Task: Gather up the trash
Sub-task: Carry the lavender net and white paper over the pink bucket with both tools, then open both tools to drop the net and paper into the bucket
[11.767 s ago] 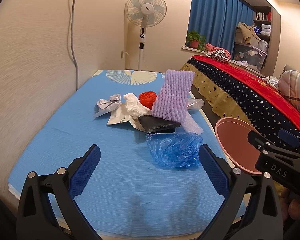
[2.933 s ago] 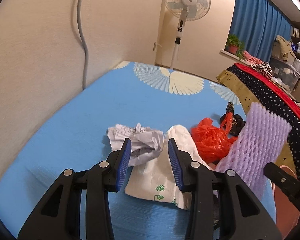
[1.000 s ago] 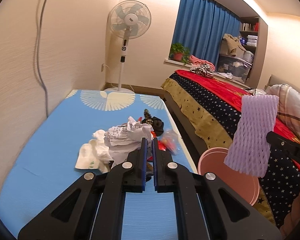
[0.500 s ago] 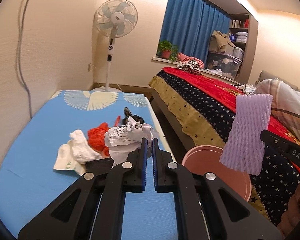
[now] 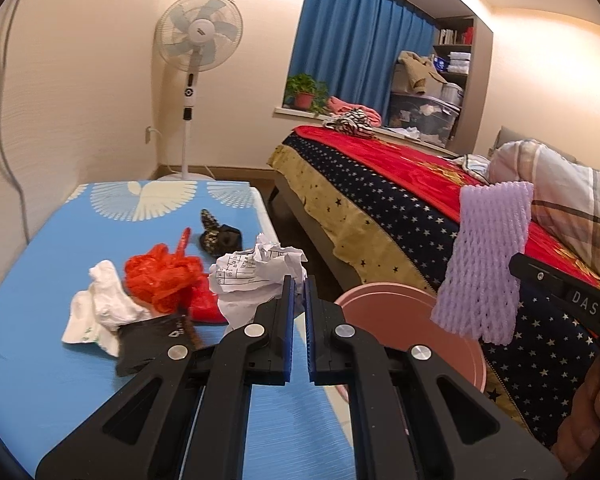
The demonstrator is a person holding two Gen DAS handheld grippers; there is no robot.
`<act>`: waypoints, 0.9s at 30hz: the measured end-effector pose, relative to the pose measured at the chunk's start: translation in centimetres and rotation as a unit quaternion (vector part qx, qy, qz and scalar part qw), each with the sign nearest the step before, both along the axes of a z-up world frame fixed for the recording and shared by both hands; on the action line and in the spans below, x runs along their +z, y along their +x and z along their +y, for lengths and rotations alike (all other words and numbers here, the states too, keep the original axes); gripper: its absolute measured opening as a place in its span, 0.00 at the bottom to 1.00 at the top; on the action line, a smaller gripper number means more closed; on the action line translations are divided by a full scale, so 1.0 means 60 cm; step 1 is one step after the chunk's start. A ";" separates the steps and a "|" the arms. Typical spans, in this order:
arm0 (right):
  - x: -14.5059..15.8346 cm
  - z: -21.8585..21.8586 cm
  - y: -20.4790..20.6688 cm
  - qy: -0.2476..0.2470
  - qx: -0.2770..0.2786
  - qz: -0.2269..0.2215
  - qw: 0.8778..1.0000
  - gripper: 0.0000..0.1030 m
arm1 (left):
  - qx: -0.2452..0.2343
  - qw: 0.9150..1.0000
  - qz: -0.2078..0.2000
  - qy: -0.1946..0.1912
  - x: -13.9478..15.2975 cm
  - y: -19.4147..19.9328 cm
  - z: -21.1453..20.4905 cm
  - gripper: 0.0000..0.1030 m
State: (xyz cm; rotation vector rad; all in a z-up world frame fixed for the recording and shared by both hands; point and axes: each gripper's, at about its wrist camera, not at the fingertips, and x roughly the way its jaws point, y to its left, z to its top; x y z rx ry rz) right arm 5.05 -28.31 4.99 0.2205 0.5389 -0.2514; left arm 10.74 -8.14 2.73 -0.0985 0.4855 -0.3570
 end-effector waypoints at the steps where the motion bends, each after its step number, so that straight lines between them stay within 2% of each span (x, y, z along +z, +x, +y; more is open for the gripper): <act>1: -0.001 -0.001 0.001 0.000 -0.002 0.001 1.000 0.06 | -0.002 1.000 0.000 0.000 0.000 0.000 -0.003 0.05; 14: -0.013 -0.027 0.001 -0.002 -0.026 0.013 1.000 0.06 | -0.039 0.999 0.009 -0.002 -0.014 0.012 -0.044 0.05; 20: -0.020 -0.044 0.000 0.002 -0.043 0.021 0.999 0.06 | -0.072 0.997 0.013 -0.006 -0.019 0.018 -0.072 0.05; 27: -0.032 -0.064 0.000 0.009 -0.059 0.032 0.998 0.06 | -0.121 0.992 0.027 -0.028 -0.029 0.028 -0.106 0.05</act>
